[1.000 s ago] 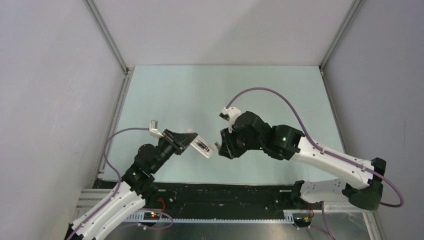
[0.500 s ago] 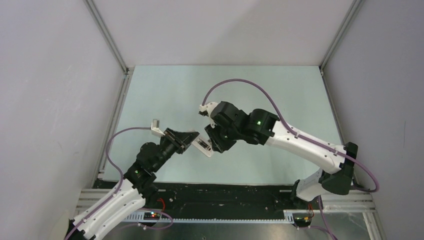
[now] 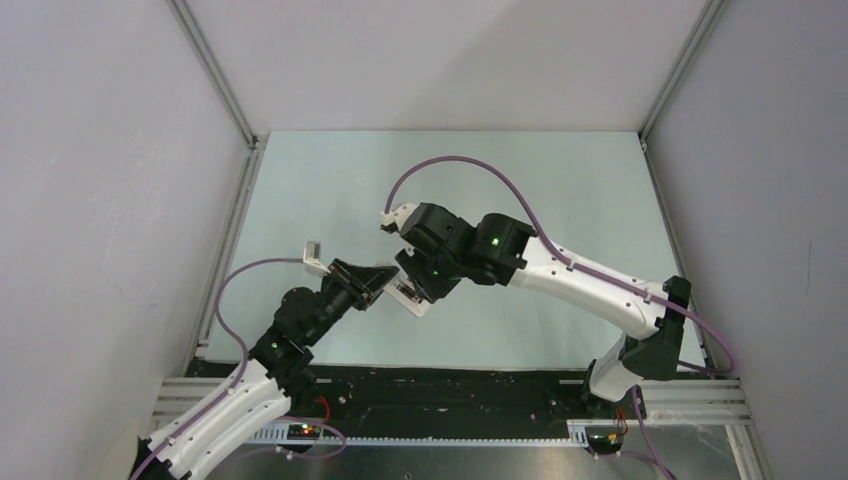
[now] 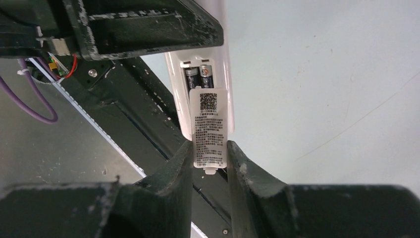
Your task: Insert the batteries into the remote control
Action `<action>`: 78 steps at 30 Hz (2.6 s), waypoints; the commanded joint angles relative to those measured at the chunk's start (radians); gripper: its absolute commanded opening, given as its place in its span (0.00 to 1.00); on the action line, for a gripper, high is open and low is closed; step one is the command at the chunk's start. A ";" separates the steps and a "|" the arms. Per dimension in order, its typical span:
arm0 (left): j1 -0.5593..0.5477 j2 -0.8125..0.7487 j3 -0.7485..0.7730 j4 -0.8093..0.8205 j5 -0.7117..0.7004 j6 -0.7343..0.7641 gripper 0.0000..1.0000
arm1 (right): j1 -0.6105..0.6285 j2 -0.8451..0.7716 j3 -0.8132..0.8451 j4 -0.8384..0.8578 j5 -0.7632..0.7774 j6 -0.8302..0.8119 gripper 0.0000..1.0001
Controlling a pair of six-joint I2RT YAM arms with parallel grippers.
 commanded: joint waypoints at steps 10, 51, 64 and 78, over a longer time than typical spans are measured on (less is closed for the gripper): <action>0.006 0.003 -0.003 0.064 0.017 -0.024 0.07 | 0.027 0.091 0.104 -0.007 -0.002 -0.034 0.17; 0.007 -0.006 -0.017 0.095 0.019 -0.026 0.07 | 0.013 0.147 0.119 -0.043 -0.047 -0.040 0.17; 0.007 -0.010 -0.018 0.097 0.016 -0.024 0.07 | 0.013 0.142 0.122 -0.071 -0.044 -0.041 0.17; 0.006 -0.009 -0.019 0.096 0.019 -0.022 0.08 | 0.012 0.147 0.125 -0.070 -0.043 -0.044 0.17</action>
